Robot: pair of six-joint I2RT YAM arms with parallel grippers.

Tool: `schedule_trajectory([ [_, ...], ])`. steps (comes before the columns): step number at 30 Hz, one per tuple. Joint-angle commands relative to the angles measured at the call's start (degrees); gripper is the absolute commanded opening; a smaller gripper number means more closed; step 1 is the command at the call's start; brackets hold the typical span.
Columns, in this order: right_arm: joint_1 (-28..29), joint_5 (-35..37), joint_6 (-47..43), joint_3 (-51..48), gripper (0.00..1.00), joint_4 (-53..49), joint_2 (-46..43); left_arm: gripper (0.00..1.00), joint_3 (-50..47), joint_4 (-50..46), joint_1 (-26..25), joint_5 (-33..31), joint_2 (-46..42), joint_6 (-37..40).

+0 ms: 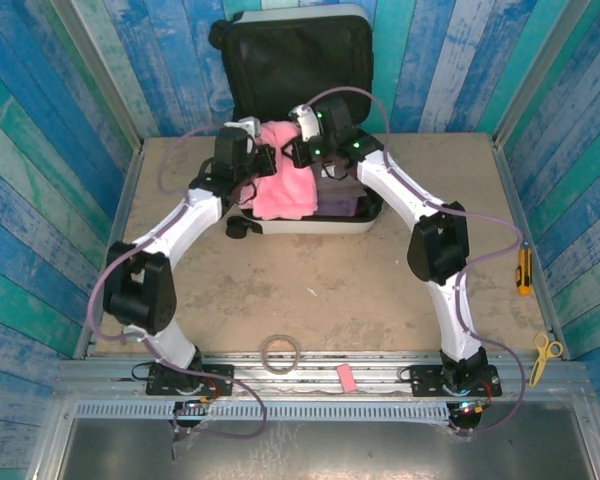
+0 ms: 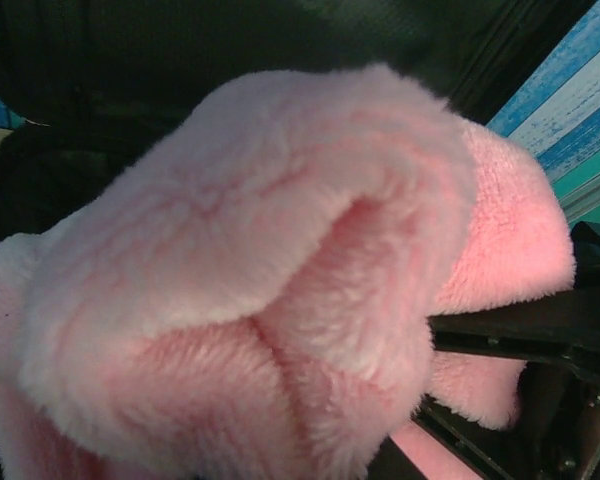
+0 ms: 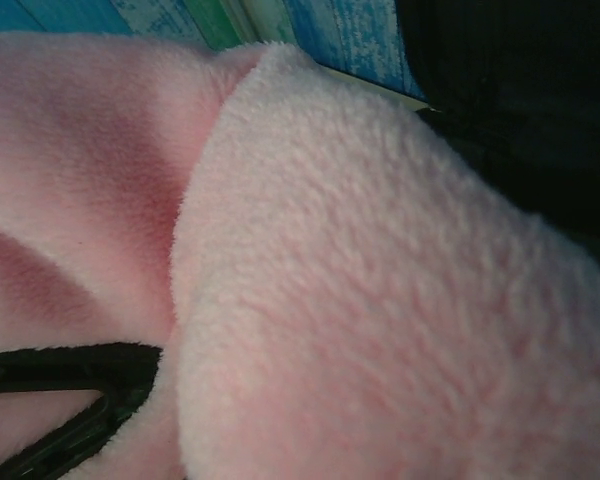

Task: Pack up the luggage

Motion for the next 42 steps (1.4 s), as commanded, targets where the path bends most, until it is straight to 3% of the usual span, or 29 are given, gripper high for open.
schedule_trajectory([
  [1, -1.2, -2.9, 0.3, 5.6, 0.0, 1.6, 2.2, 0.06, 4.4, 2.2, -0.1, 4.4, 6.2, 0.6],
  [11, -3.6, 2.9, 0.8, 14.0, 0.0, 2.1, 9.5, 0.1, 14.3, 1.2, 2.4, 8.5, 19.6, -0.7],
  [12, -3.8, 2.9, 1.0, 15.0, 0.03, 2.0, 10.7, 0.11, 15.1, 0.7, 2.6, 8.7, 21.0, -0.6],
  [14, -4.1, 2.7, 1.8, 16.9, 0.26, 1.7, 13.2, 0.14, 17.3, -0.8, 2.9, 8.6, 23.7, -0.6],
  [15, -4.3, 2.8, 1.9, 17.4, 0.39, 1.5, 14.0, 0.2, 17.9, -1.3, 3.0, 8.6, 24.7, -0.6],
  [17, -4.5, 3.0, 1.9, 17.3, 0.6, 1.3, 15.3, 0.5, 18.9, -2.2, 3.2, 7.6, 26.3, -0.6],
  [19, -4.5, 3.9, 1.5, 16.3, 0.7, 1.1, 15.3, 0.72, 19.4, -2.7, 3.6, 6.4, 26.8, -0.2],
  [21, -4.6, 5.4, 1.0, 14.9, 0.74, 1.1, 14.1, 0.81, 19.7, -3.5, 3.8, 4.2, 26.3, 0.4],
  [28, -4.5, 11.2, -1.0, 11.9, 0.75, 2.0, 8.8, 0.82, 22.4, -4.5, 3.9, 1.6, 21.7, 3.8],
  [36, -4.2, 15.5, -1.5, 11.0, 0.76, 0.1, 3.9, 0.81, 30.4, -16.0, 4.0, -11.2, 17.8, 8.0],
  [42, -2.9, 15.3, -1.7, 11.1, 0.73, 1.3, 2.9, 0.72, 28.4, -14.4, 3.9, -7.2, 13.7, 6.5],
])
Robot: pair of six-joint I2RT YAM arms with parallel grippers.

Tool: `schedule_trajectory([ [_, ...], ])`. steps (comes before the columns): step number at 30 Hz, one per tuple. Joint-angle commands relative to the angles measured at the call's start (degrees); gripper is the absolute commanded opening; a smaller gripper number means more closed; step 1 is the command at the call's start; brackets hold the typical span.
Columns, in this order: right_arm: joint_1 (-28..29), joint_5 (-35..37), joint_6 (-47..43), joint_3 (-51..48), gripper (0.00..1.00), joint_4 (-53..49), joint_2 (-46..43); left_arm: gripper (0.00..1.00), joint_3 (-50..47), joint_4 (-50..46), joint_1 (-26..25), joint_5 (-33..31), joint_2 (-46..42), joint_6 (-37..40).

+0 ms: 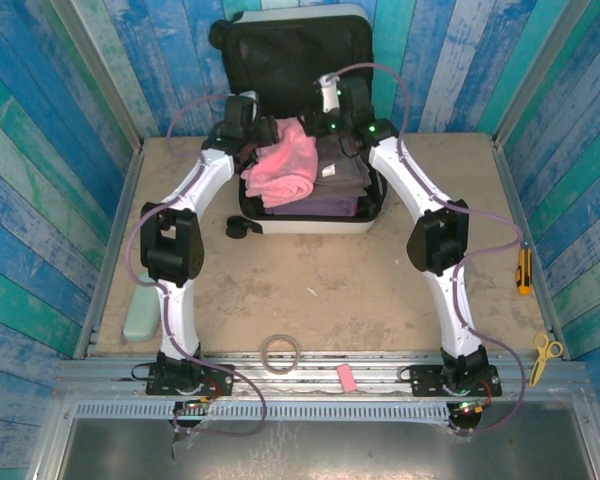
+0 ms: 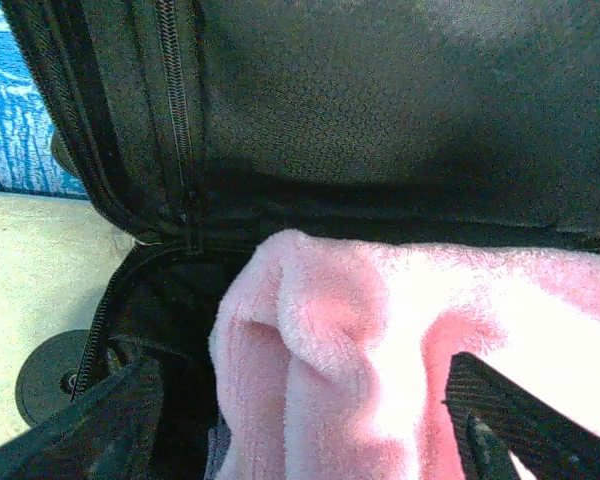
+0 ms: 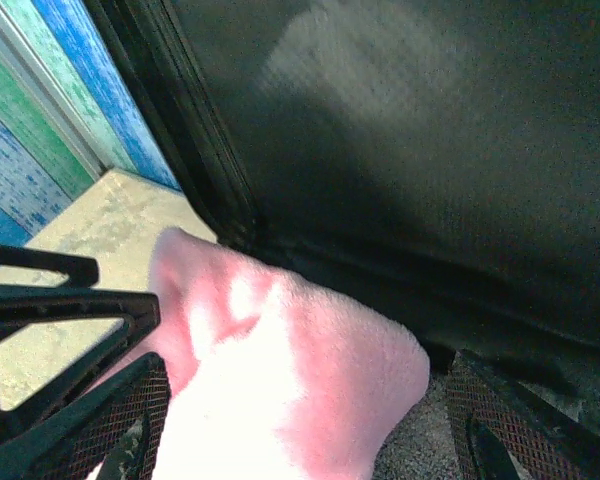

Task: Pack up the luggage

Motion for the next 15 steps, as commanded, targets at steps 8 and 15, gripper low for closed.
schedule_trajectory([
  [8, 2.3, -2.4, 1.7, 4.0, 0.45, 2.5, 4.6, 0.41, 5.2, -2.9, -0.2, 8.2, 0.5, -2.4],
  [15, 2.1, -2.2, 2.1, 2.6, 0.35, 3.4, 9.7, 0.26, 12.2, -8.9, -0.1, 7.6, 14.5, -2.3],
])
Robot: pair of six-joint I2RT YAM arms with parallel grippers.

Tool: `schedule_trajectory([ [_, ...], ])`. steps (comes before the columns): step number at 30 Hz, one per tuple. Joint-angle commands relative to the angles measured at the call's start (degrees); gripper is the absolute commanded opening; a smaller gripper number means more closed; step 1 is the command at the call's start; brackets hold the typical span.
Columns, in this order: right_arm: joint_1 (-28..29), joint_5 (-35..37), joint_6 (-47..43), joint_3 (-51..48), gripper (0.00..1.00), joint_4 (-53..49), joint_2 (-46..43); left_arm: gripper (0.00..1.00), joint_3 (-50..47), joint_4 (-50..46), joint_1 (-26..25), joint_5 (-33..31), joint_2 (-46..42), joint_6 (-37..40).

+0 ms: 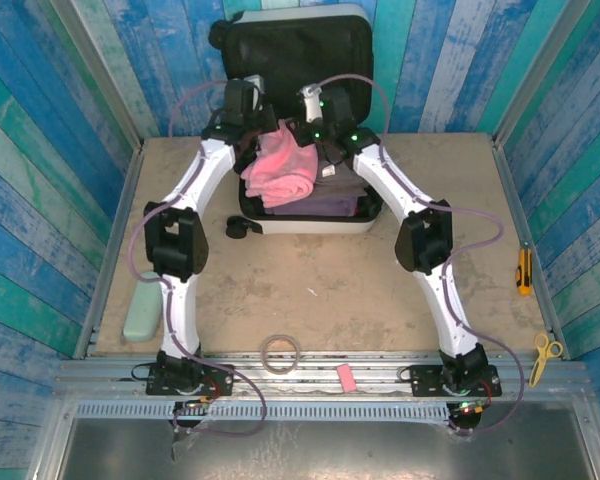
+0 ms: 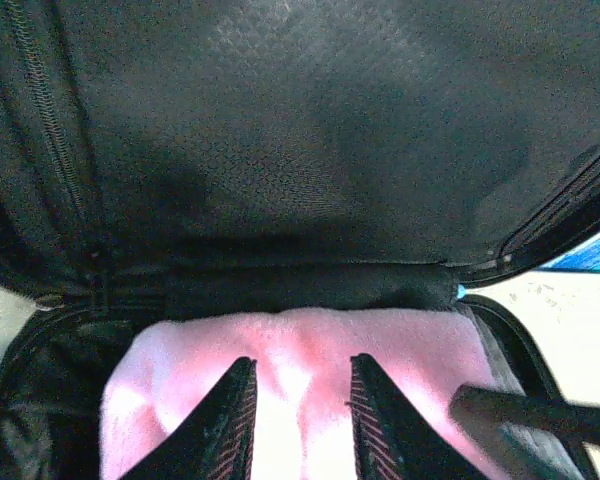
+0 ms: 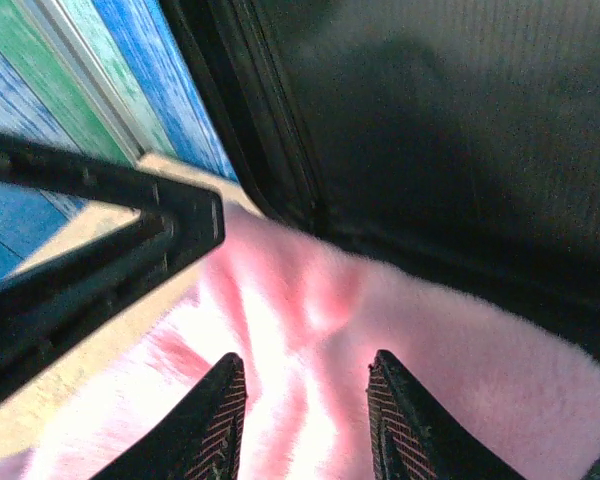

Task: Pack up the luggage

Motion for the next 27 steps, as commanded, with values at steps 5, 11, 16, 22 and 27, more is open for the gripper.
schedule_trajectory([
  [5, -0.9, 0.4, 1.5, -6.4, 0.34, 2.6, 2.5, 0.21, -3.1, -2.4, -0.1, 0.1, 12.8, -0.8],
  [11, -0.9, 0.9, 1.7, -11.1, 0.44, 4.3, 1.6, 0.16, -6.9, 0.0, -0.1, -3.0, 15.1, -1.7],
  [16, -0.9, 1.2, 1.0, -12.7, 0.53, 4.2, 0.7, 0.14, -10.8, 2.9, 0.0, -2.7, 14.3, -1.6],
  [22, -0.9, 0.9, -1.2, -13.5, 0.58, 3.1, -3.2, 0.23, -19.3, 11.2, 0.0, -1.3, 4.5, -1.4],
  [27, -0.9, 0.6, -2.6, -14.7, 0.59, 1.7, -8.3, 0.37, -20.9, 10.9, 0.0, -3.2, -4.2, 0.3],
])
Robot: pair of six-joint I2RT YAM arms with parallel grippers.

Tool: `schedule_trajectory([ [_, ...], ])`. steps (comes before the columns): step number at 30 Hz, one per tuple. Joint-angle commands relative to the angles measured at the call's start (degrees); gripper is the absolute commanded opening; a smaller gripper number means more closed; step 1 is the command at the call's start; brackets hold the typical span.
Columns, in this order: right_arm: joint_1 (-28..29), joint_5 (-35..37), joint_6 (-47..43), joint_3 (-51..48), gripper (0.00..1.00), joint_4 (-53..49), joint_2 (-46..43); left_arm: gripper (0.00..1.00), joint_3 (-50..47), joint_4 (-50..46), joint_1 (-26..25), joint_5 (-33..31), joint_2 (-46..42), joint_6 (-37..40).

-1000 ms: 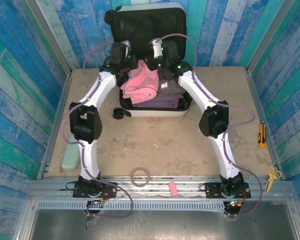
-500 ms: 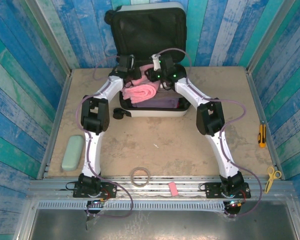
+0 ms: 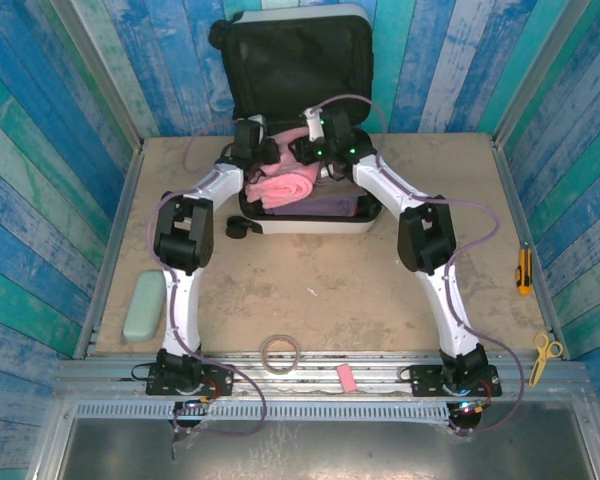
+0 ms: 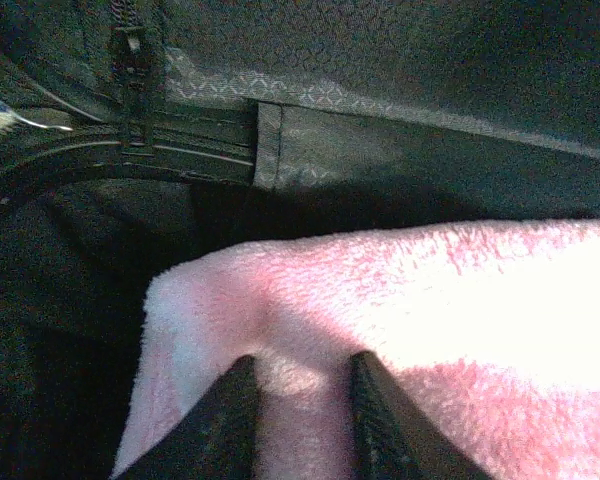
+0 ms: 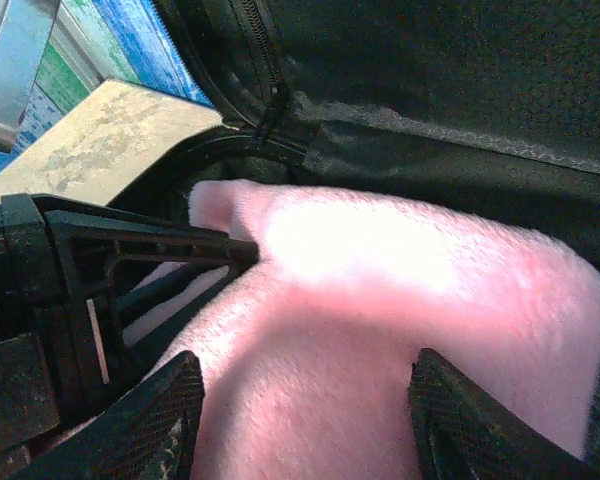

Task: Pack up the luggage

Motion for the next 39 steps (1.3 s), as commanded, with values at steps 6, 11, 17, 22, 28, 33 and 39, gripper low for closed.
schedule_trajectory([
  [6, 1.4, 1.0, -4.4, -4.9, 0.61, -4.8, -11.6, 0.42, -3.5, -9.9, -0.5, -4.8, -16.5, 3.9],
  [11, 4.0, 0.2, -6.3, -9.7, 0.54, -4.8, -15.7, 0.42, -8.8, -8.6, -0.5, -2.6, -21.6, 3.1],
  [17, 7.9, -0.6, -6.0, -14.4, 0.38, -4.1, -16.9, 0.29, -10.5, -10.1, -0.5, 1.2, -17.4, 0.8],
  [22, 9.0, 0.4, -5.6, -19.9, 0.31, -2.9, -16.9, 0.23, -14.5, -9.2, -0.6, 4.1, -13.0, -2.2],
  [28, 8.6, 3.2, -5.3, -26.2, 0.26, -0.3, -16.0, 0.21, -20.9, -4.6, -0.5, 5.1, -9.6, -4.6],
  [33, 7.8, 3.1, -4.4, -28.4, 0.26, 1.1, -16.2, 0.2, -22.3, -2.3, -0.5, 5.6, -8.1, -4.7],
  [39, 6.9, 3.4, -5.3, -27.1, 0.43, 0.7, -19.6, 0.38, -22.3, -1.3, -0.5, 2.5, -14.1, -2.4],
])
